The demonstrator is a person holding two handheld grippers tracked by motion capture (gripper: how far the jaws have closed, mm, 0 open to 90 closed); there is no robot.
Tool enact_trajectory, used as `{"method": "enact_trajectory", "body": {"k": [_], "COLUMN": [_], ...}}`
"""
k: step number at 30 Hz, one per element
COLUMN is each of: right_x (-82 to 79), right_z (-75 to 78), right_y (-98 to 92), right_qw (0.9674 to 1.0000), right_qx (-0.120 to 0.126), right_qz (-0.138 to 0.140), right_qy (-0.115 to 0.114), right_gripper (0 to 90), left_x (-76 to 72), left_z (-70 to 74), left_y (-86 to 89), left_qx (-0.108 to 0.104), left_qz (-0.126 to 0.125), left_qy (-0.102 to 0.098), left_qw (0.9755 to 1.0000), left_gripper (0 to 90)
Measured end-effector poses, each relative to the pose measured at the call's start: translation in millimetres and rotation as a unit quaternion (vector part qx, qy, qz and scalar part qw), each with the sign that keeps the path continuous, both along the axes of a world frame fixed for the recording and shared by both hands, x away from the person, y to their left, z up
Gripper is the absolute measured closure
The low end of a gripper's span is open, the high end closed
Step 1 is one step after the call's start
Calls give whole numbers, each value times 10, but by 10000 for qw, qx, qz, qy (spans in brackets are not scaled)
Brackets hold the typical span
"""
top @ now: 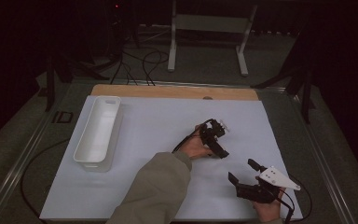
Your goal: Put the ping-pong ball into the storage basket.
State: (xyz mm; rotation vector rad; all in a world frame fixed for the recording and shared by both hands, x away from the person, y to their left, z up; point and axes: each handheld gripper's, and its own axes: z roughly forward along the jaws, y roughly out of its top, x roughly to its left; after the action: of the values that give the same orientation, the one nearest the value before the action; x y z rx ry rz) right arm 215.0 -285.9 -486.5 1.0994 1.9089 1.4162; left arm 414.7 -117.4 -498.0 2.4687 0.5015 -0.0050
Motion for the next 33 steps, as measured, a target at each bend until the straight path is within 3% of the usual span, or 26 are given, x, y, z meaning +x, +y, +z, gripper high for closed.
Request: {"method": "enact_trajectory", "body": {"k": [5, 10, 20, 25, 33], "right_x": [2, 2, 2, 1, 2], "right_z": [-2, -1, 0, 0, 0], "right_y": [0, -2, -3, -1, -1], "right_qw": [10000, 10000, 10000, 10000, 10000], "right_qx": [-6, -6, -10, -11, -13], "right_qz": [-1, -10, -15, -13, -12], "right_qy": [6, -2, -8, 1, -5], "right_gripper": [75, 75, 75, 75, 75], "left_x": [-8, -29, -56, -54, -64], "left_z": [-16, -26, -45, -42, -44], "left_y": [-12, -26, -38, -32, -40], "left_qx": [36, 139, 330, 288, 336], "left_qz": [-28, 11, -159, -178, -227], "left_qy": [16, -54, 0, 60, 45], "left_qw": [10000, 9999, 9993, 9994, 9992], "left_gripper": [36, 139, 305, 424, 507]}}
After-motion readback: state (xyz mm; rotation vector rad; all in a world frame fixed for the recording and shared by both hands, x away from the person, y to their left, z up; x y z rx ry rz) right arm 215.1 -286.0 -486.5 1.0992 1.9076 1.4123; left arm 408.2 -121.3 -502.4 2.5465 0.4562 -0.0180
